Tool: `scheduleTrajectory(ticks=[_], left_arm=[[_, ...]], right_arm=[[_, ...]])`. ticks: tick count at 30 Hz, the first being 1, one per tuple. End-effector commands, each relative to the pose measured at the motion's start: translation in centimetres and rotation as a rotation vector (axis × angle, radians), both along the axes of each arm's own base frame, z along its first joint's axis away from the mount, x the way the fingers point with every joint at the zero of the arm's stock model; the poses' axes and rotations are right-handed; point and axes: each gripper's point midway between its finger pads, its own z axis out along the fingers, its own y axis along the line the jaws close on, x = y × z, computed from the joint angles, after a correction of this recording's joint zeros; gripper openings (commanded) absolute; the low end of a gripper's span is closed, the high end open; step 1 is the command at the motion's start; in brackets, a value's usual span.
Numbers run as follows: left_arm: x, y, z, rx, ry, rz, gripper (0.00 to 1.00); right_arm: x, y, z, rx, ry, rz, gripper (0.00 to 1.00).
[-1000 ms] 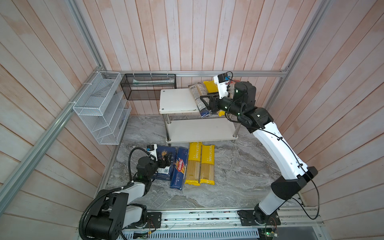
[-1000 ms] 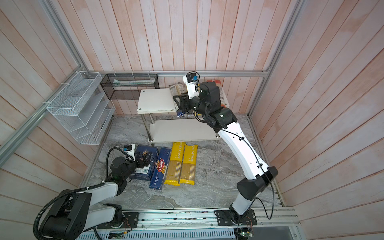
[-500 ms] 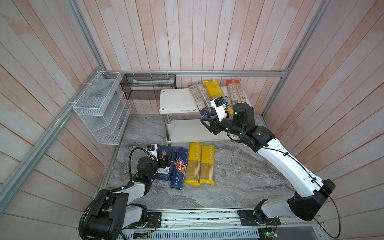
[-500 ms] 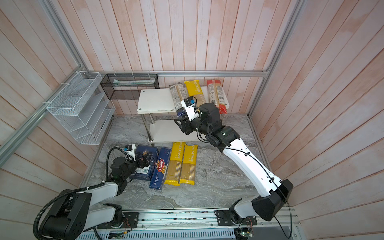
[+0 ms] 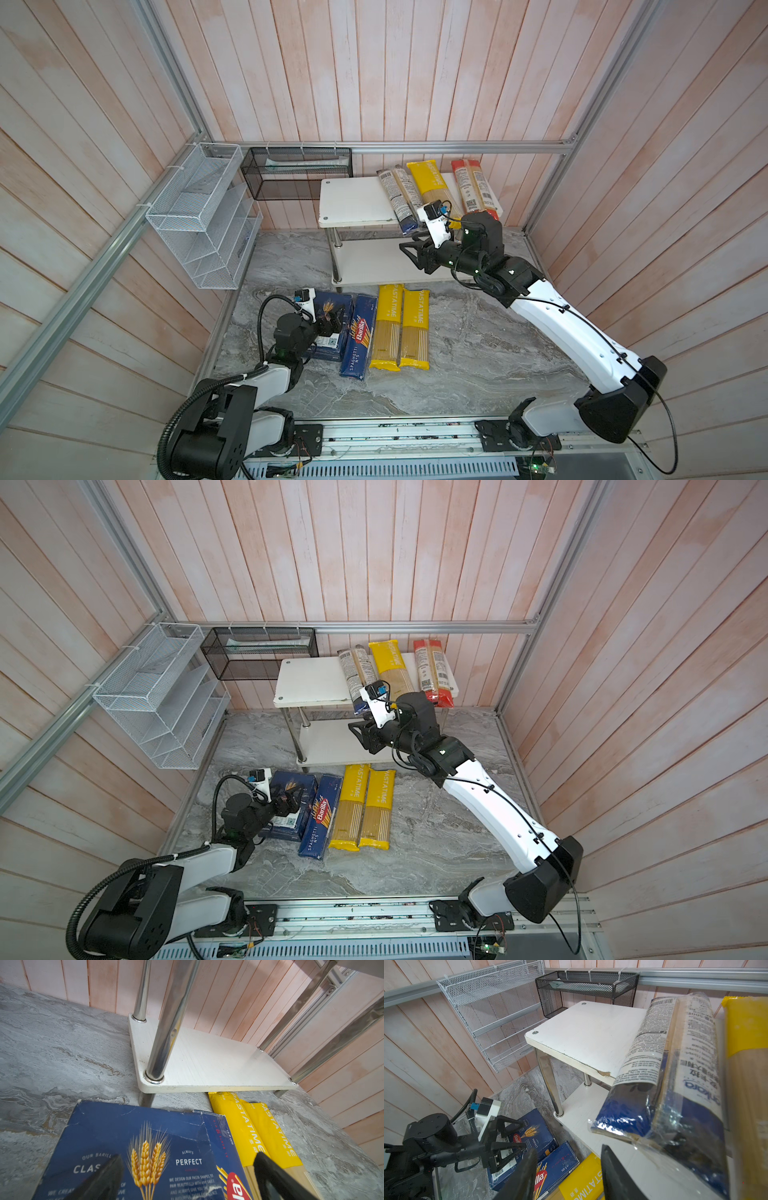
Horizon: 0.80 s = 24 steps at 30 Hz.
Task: Arrange pasta packages on shelves
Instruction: Move the pasta bag to the shelf.
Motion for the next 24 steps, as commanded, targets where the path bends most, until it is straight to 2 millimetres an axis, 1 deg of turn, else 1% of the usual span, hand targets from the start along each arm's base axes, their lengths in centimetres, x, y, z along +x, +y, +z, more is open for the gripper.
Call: scheduleTrajectory(ticks=[1, 11, 19, 24], left_arm=[[0.3, 0.0, -0.4, 0.015, 0.022, 0.004, 1.0], [-0.1, 0.1, -0.1, 0.009, 0.002, 0.009, 1.0], [-0.2, 0.2, 0.1, 0.007, -0.01, 0.015, 1.0], [-0.3, 0.2, 0.1, 0.006, -0.01, 0.016, 1.0]], right_arm=[[0.4, 0.5, 1.7, 0.013, -0.058, 0.008, 0.49], [2.2, 2.0, 1.0, -0.017, -0.05, 0.021, 0.49], [3.0, 3.2, 0.5, -0.026, -0.025, 0.046, 0.49], [3.2, 3.7, 0.6, -0.024, -0.027, 0.056, 0.49]])
